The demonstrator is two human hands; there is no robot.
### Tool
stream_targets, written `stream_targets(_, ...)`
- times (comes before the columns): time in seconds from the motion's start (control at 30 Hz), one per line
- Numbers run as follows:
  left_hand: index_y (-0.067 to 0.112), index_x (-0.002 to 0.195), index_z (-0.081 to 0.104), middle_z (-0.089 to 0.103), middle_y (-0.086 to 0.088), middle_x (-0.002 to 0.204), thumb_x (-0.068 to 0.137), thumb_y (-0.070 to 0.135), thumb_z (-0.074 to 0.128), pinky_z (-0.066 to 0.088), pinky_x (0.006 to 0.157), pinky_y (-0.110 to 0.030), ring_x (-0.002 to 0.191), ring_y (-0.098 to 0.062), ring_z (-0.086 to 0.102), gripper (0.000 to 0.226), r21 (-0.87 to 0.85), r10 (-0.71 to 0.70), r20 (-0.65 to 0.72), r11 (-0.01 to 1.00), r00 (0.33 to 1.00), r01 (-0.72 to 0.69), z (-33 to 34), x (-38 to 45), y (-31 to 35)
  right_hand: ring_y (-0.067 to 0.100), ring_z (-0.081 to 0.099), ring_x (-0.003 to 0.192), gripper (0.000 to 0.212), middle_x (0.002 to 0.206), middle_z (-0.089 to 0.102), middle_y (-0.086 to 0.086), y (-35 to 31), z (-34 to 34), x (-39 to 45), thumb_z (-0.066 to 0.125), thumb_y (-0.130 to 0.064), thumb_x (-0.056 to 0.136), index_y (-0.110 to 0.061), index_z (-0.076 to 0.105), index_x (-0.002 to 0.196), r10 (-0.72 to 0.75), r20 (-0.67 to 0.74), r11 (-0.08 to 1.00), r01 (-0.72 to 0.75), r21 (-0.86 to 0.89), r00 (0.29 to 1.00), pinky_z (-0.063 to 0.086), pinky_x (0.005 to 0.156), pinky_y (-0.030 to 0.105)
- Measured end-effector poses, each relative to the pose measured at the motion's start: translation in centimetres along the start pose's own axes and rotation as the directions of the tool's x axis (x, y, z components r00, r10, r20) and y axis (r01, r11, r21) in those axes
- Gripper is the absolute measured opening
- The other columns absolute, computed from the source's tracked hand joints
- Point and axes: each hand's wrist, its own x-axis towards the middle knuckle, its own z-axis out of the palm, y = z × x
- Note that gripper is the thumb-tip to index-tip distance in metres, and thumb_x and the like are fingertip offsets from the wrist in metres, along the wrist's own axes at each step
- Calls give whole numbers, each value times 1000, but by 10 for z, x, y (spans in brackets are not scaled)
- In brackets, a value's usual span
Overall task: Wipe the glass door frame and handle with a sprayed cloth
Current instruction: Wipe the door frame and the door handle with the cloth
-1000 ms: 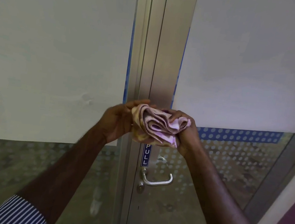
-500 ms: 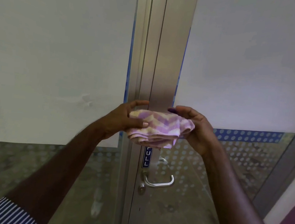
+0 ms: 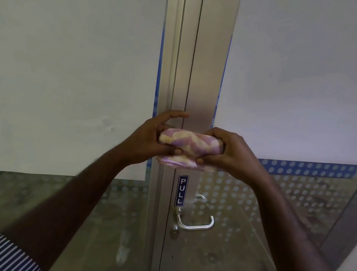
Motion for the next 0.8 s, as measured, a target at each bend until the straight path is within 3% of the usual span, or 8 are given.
stream_targets(0.1,19,151,39,63,6,133,75,27,89,60,95,-35,120,-9,65,91,5,-84,68,997,994,83,-7,-2,-2,19,65,97,40,100,70,-7,5,8,2,89,-30,75,-22,68,108,-250,-164,937,195,-289,954,44,106,44)
stream_targets(0.2,34,154,31,50,3,150,54,96,61,56,96,-31,128,-13,58,121,-166,-316,62,932,947,322,-12,-4,7,25,66,97,23,96,71,0,11,19,5,82,-26,81,-18,72,100,-550,-336,738,256,-625,764,25,120,56)
stream_targets(0.27,40,145,44,59,0,141,44,108,37,59,88,-33,119,-19,64,122,-195,-474,-2,864,880,465,-11,-1,16,28,67,97,11,92,71,3,12,29,4,80,-21,84,-17,75,93,-674,-409,662,256,-705,615,24,120,57)
stream_targets(0.37,37,119,66,74,-6,120,67,90,28,59,93,-47,111,-28,71,83,-278,-592,-20,777,806,565,-5,6,35,27,69,100,10,90,74,3,13,43,6,82,-21,85,-18,73,89,-763,-474,627,327,-707,438,18,120,54)
stream_targets(0.47,21,116,72,77,-10,114,87,72,44,57,95,-44,106,-29,73,64,-422,-638,-23,704,769,572,-1,6,47,25,66,110,23,91,76,2,16,51,10,84,-20,83,-22,65,95,-777,-522,627,374,-683,351,16,120,54)
stream_targets(0.57,11,123,68,73,-18,118,95,39,67,58,94,-44,105,-32,71,40,-474,-639,-243,735,730,485,-3,4,46,25,63,119,27,96,76,2,19,58,11,83,-16,83,-23,63,99,-772,-522,635,421,-647,362,15,120,56)
stream_targets(0.67,21,141,55,67,-14,129,89,25,78,61,91,-45,102,-27,73,57,-278,-567,-508,820,648,500,-4,-3,45,26,61,124,28,103,77,2,25,68,11,81,-22,86,-25,62,106,-780,-477,625,474,-620,405,14,119,59)
stream_targets(0.8,22,141,55,77,-2,81,87,22,80,62,85,-38,77,-16,75,59,-101,-422,-623,879,659,467,3,-20,49,27,62,126,34,108,76,3,25,81,10,84,-26,83,-27,63,110,-778,-445,627,511,-588,443,14,119,61)
